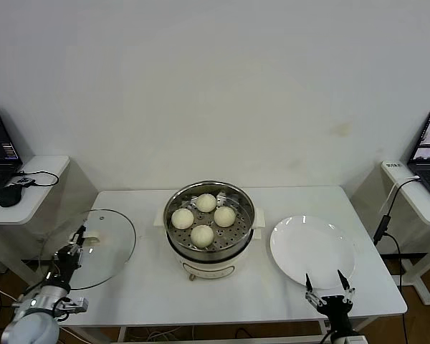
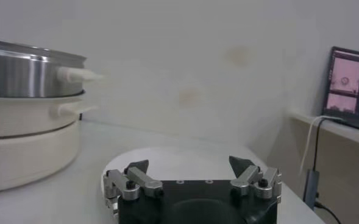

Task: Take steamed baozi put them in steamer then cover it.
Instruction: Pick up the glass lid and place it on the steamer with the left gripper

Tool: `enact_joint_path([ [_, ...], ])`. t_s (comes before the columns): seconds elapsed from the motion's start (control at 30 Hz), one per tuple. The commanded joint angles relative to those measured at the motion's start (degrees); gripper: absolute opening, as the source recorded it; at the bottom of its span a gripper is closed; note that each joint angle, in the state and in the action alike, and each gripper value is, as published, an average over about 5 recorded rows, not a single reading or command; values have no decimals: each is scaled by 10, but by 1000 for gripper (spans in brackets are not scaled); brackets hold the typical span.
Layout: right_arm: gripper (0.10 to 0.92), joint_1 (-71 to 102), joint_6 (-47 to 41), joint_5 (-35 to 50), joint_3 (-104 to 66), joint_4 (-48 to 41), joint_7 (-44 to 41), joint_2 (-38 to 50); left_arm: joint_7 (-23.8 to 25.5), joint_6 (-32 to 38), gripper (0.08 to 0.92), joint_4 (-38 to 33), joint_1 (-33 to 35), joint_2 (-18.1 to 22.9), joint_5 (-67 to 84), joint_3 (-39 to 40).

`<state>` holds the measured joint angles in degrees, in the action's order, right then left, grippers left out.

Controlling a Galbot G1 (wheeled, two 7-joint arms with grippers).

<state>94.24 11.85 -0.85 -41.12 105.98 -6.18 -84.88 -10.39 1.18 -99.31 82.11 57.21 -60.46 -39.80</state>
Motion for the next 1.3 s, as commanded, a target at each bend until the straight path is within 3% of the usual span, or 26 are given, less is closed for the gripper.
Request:
enact_joint_path([
  [0.03, 823, -3, -3, -23, 17, -2, -2, -1, 126, -104, 132, -243, 72, -34, 100, -17],
  [0.2, 823, -15, -2, -43, 28, -13, 5, -8, 133, -145, 132, -288, 34, -69, 134, 59],
  [0.37, 823, -20, 1, -62, 39, -17, 10, -15, 139, -171, 132, -285, -24, -97, 151, 143],
  [0.6, 823, -22, 6, -83, 55, -23, 14, -15, 151, -249, 132, -254, -150, -93, 154, 283],
  [0.87, 823, -32, 8, -124, 72, -42, 26, -29, 195, -308, 132, -196, -268, -28, 57, 378],
  [1.3, 823, -27, 12, -155, 75, -44, 36, -35, 269, -296, 132, -111, -318, 99, -130, 422],
])
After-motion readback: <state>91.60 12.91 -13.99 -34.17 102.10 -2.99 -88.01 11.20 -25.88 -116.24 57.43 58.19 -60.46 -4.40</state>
